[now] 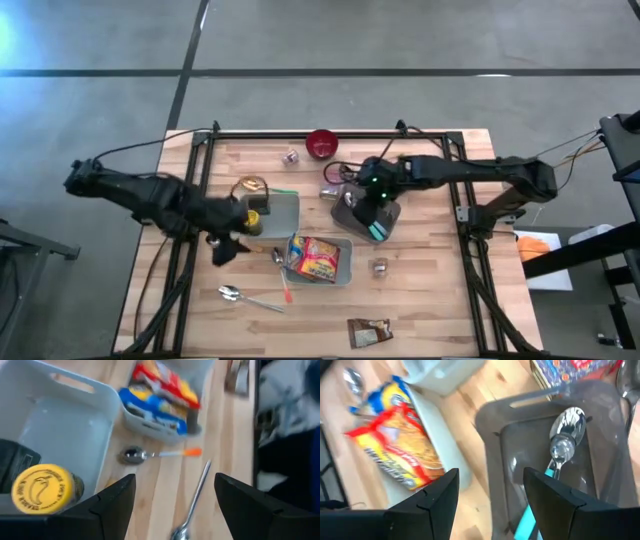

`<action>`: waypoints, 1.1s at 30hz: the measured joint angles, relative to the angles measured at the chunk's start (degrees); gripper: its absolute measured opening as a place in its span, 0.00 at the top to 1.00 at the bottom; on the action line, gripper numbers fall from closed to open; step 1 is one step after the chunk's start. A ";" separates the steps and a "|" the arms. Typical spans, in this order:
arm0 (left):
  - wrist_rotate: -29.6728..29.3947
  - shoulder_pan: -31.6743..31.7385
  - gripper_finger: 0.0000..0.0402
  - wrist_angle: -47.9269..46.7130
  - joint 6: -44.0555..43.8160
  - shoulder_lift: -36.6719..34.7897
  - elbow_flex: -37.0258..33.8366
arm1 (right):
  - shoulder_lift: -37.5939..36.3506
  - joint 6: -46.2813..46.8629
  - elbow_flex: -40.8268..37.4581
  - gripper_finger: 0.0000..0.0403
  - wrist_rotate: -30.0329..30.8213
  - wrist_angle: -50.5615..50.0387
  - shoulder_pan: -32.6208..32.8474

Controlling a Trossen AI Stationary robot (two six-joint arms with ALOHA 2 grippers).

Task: Pick & Place Food Item
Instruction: Put the silver spoon into the black bin

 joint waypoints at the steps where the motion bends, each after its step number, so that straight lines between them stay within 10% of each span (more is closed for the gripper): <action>1: -1.03 -2.19 0.33 0.06 0.87 0.91 0.00 | -0.98 0.01 0.00 0.46 0.00 0.04 -0.01; 12: -5.57 -20.42 0.33 -0.36 10.51 17.23 0.00 | -9.38 3.62 -0.04 0.46 3.30 0.22 1.93; 33: -5.81 -30.00 0.40 13.10 10.05 38.84 -0.04 | -11.54 5.31 -0.09 0.46 4.70 -0.36 7.74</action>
